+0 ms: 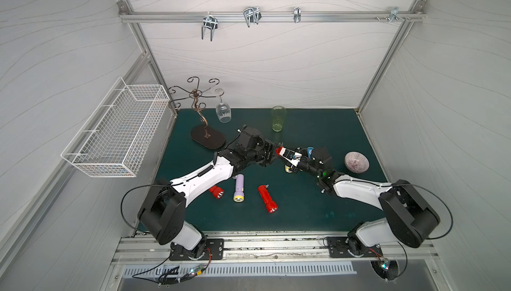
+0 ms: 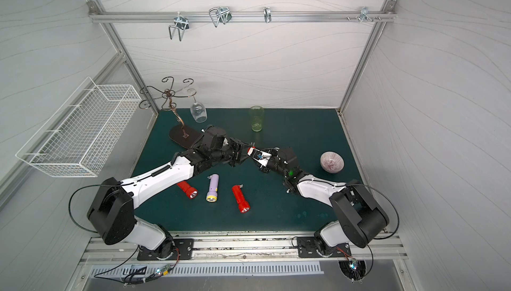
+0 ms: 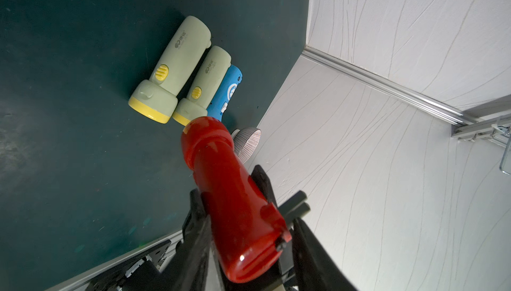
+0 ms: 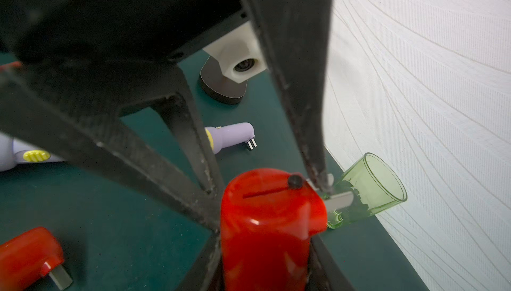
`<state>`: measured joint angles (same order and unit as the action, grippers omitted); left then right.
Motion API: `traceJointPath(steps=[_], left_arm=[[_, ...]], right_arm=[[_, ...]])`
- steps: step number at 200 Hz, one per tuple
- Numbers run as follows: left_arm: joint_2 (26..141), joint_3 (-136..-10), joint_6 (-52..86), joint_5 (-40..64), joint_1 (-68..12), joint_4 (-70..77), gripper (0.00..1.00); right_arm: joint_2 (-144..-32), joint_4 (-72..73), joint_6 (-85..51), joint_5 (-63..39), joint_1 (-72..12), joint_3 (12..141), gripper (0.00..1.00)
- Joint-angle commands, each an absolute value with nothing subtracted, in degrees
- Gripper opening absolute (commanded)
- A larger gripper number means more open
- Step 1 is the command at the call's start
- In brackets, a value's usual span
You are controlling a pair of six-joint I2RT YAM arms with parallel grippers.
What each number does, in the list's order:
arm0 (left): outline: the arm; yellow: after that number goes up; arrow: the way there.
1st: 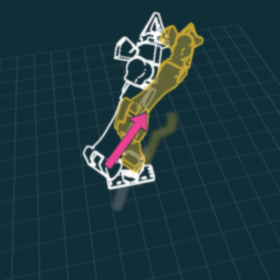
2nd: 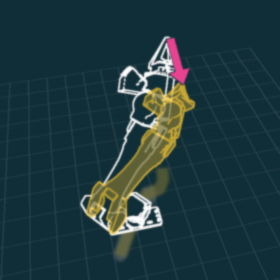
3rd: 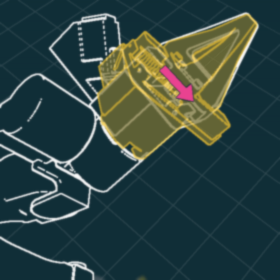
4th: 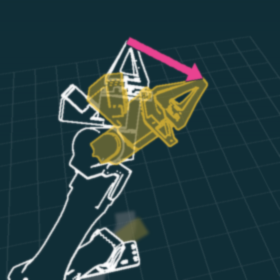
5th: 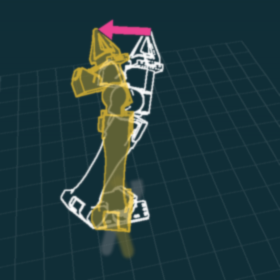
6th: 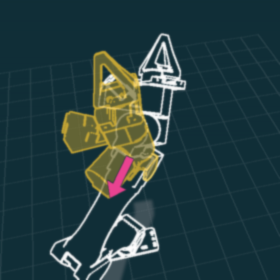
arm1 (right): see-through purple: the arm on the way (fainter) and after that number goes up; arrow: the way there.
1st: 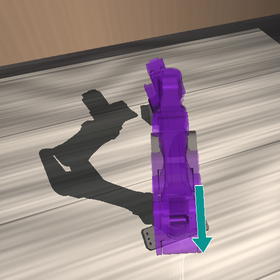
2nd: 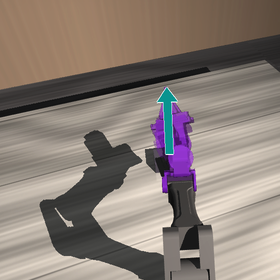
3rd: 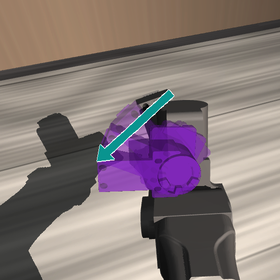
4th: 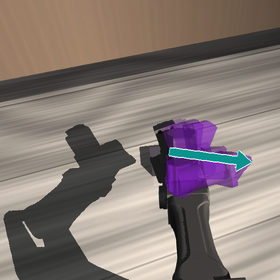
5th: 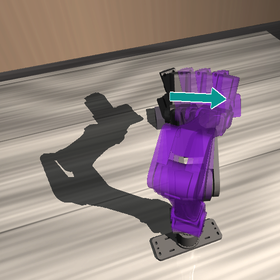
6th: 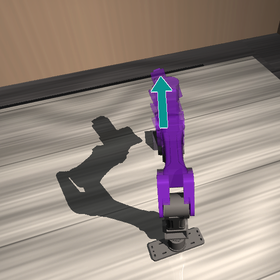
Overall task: Close the plug at the bottom of the flashlight
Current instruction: Close the plug of the flashlight.
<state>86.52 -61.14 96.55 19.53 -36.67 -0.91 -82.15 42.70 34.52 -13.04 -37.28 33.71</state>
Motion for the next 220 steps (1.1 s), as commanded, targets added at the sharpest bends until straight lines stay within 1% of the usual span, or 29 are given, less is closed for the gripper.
traceJointPath(steps=[1,36,59,114,188,220], left_arm=[[87.48,-63.12,98.91,19.43,-37.35,2.69,0.46],[87.87,-62.83,99.20,19.60,-37.53,3.31,0.38],[88.20,-62.78,99.26,19.78,-37.68,3.92,0.36],[89.26,-63.45,98.91,20.90,-37.88,3.97,0.37],[90.39,-64.67,97.04,22.03,-38.14,3.93,0.37],[91.32,-65.25,96.57,23.10,-38.41,5.40,0.23]], right_arm=[[-82.53,46.72,35.07,-14.31,-38.21,33.22,0.00],[-82.53,47.53,35.11,-14.49,-38.66,33.02,0.00],[-82.73,48.36,34.83,-14.75,-38.98,33.02,0.00],[-84.81,51.77,35.33,-14.83,-41.35,33.31,0.00],[-85.12,52.82,35.42,-15.62,-41.67,33.48,0.00],[-85.25,53.09,35.33,-15.54,-41.67,33.57,0.00]])
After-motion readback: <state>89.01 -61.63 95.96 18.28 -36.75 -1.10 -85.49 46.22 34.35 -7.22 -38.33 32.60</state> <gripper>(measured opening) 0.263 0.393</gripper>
